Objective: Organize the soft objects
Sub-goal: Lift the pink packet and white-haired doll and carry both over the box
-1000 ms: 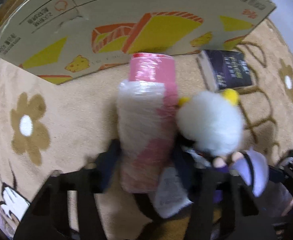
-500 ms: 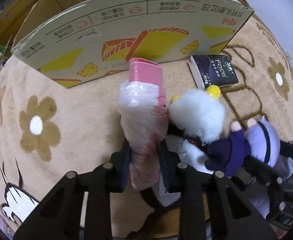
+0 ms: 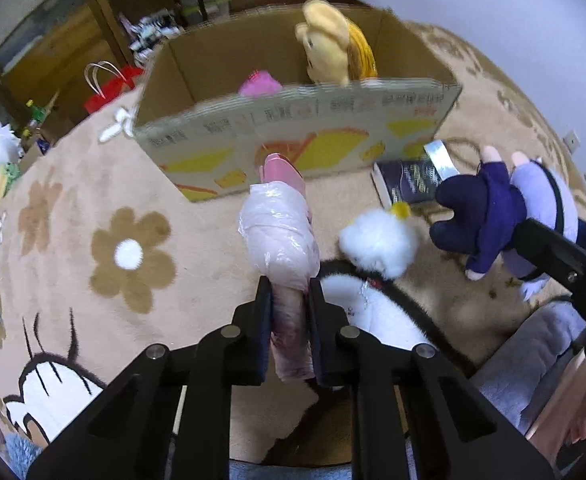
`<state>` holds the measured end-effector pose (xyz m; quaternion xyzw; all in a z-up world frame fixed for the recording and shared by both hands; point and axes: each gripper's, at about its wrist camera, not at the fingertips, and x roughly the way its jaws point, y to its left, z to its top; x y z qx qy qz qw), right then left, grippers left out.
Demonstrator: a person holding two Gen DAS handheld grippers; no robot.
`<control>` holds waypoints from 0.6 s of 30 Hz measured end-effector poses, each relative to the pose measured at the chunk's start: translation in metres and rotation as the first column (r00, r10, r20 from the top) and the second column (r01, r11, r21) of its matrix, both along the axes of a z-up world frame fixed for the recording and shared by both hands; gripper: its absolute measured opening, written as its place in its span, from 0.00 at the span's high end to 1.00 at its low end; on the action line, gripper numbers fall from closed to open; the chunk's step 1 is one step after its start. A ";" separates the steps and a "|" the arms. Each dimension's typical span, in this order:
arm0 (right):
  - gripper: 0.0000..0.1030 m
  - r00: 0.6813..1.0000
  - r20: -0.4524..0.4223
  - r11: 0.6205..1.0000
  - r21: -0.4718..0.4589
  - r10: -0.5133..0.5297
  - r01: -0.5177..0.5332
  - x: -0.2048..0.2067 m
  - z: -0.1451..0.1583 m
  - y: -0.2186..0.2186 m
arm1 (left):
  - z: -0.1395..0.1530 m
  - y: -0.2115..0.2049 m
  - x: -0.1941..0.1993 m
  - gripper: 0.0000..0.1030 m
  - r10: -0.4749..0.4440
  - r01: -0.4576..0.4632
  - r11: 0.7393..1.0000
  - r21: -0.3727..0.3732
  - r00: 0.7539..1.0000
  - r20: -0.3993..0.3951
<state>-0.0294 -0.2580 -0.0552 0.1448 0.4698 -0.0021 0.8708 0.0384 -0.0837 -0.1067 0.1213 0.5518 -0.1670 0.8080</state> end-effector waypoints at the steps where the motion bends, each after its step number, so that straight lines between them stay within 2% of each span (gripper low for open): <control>1: 0.38 1.000 0.014 1.000 0.004 0.002 -0.002 -0.001 0.003 0.000 | 0.005 -0.001 0.000 0.86 0.011 -0.011 1.000 -0.009 1.000 0.024; 6: 0.38 0.995 0.101 1.000 0.009 -0.001 0.000 -0.004 0.019 0.006 | 0.041 0.011 -0.007 0.86 0.043 -0.034 0.998 -0.050 0.981 0.191; 11: 0.38 0.985 0.174 1.000 -0.008 0.003 -0.002 -0.001 0.033 0.006 | 0.073 0.020 -0.016 0.86 0.088 -0.059 0.994 -0.096 0.939 0.333; 18: 0.38 0.966 0.259 1.000 -0.022 -0.005 0.012 0.006 0.051 0.004 | 0.093 0.028 -0.017 0.86 0.117 -0.080 0.991 -0.106 0.901 0.418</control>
